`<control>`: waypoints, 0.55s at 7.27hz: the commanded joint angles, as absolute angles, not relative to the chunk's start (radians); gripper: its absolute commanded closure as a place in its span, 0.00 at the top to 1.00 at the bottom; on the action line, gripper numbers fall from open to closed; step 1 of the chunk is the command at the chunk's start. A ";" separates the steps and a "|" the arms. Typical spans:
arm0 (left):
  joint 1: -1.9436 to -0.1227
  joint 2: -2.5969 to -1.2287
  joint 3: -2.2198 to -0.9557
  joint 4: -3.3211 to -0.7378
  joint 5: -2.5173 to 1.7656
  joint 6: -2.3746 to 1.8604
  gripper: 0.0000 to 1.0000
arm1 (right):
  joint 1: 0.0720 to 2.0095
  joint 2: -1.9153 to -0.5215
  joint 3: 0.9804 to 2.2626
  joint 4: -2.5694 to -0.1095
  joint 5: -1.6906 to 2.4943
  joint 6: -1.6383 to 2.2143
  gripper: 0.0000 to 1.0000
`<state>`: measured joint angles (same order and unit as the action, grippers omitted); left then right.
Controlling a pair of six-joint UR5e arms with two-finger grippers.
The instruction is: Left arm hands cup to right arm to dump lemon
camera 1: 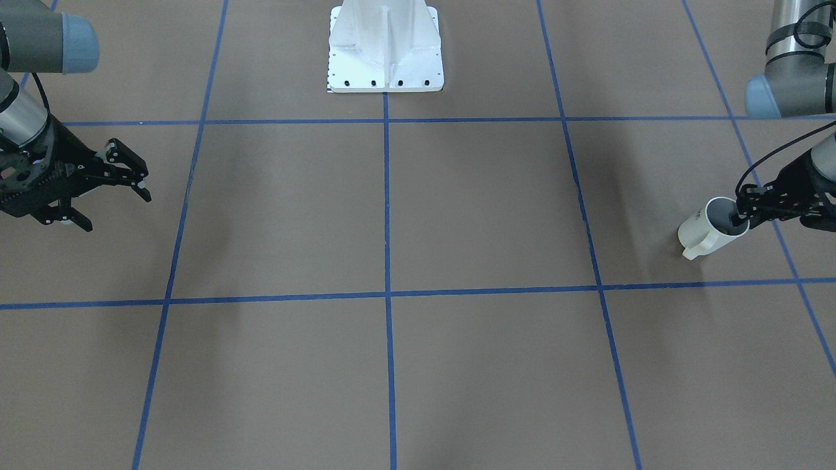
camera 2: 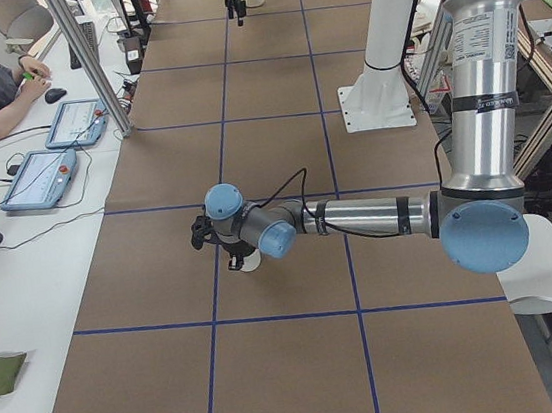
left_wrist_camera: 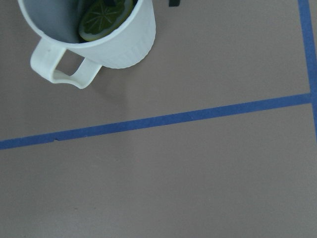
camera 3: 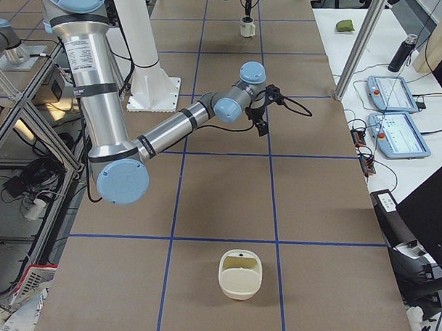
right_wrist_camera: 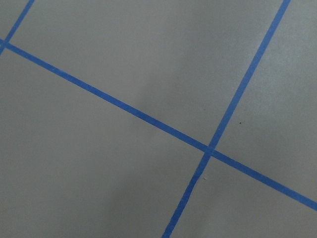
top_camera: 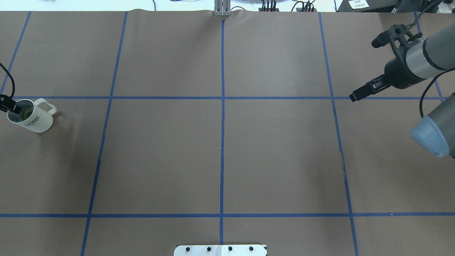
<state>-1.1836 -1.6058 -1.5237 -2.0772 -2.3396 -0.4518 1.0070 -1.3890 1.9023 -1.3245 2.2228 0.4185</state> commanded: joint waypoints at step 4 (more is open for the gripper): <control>-1.209 -1.604 -1.643 -1.993 -2.347 -0.452 0.00 | 1.000 -1.338 1.899 -1.195 2.177 0.404 0.99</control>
<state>-1.1938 -1.5980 -1.6052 -2.0455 -2.3431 -0.4490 1.0013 -1.3477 1.9022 -1.2252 2.2030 0.4100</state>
